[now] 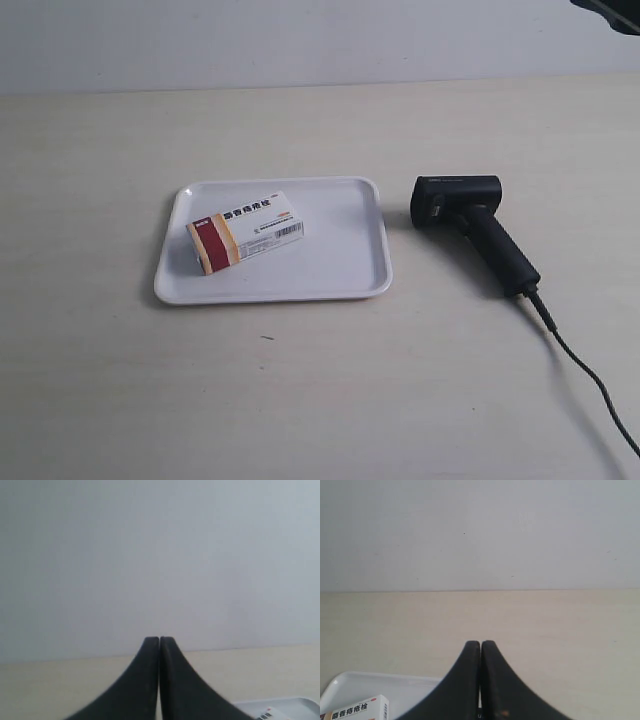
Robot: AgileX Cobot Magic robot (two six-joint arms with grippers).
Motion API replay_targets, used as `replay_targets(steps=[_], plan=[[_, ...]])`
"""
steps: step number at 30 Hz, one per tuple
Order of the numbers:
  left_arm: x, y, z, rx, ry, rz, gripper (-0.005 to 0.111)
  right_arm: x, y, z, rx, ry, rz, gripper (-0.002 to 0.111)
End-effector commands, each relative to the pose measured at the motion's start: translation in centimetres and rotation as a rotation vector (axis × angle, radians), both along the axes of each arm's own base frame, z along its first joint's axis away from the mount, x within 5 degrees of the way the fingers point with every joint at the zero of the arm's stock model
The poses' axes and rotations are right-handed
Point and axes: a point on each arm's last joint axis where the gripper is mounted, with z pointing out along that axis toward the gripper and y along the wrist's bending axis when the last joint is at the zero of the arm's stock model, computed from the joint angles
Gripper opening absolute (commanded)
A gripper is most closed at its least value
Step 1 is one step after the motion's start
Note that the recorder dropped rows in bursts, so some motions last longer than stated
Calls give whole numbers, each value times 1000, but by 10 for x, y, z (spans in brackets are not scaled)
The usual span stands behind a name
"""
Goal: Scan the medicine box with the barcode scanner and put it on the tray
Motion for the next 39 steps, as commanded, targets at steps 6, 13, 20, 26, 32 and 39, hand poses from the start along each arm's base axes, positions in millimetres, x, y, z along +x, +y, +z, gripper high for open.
replay_targets(steps=[6, 13, 20, 26, 32, 39], plan=[[2, 13, -10, 13, 110, 142, 3, -1, 0, 2, 10, -16, -2, 1], [1, 14, -20, 73, 206, 159, 3, -1, 0, 2, 10, -16, -2, 1], [-3, 14, -19, 50, 185, 156, 3, -1, 0, 2, 10, -16, -2, 1], [-3, 14, -23, 64, 223, 153, 3, -1, 0, 2, 10, -16, -2, 1], [-3, 14, -25, 67, 252, 153, 3, -1, 0, 2, 10, -16, -2, 1], [-3, 14, -25, 67, 252, 153, 3, -2, 0, 0, 1, 8, 2, 1]])
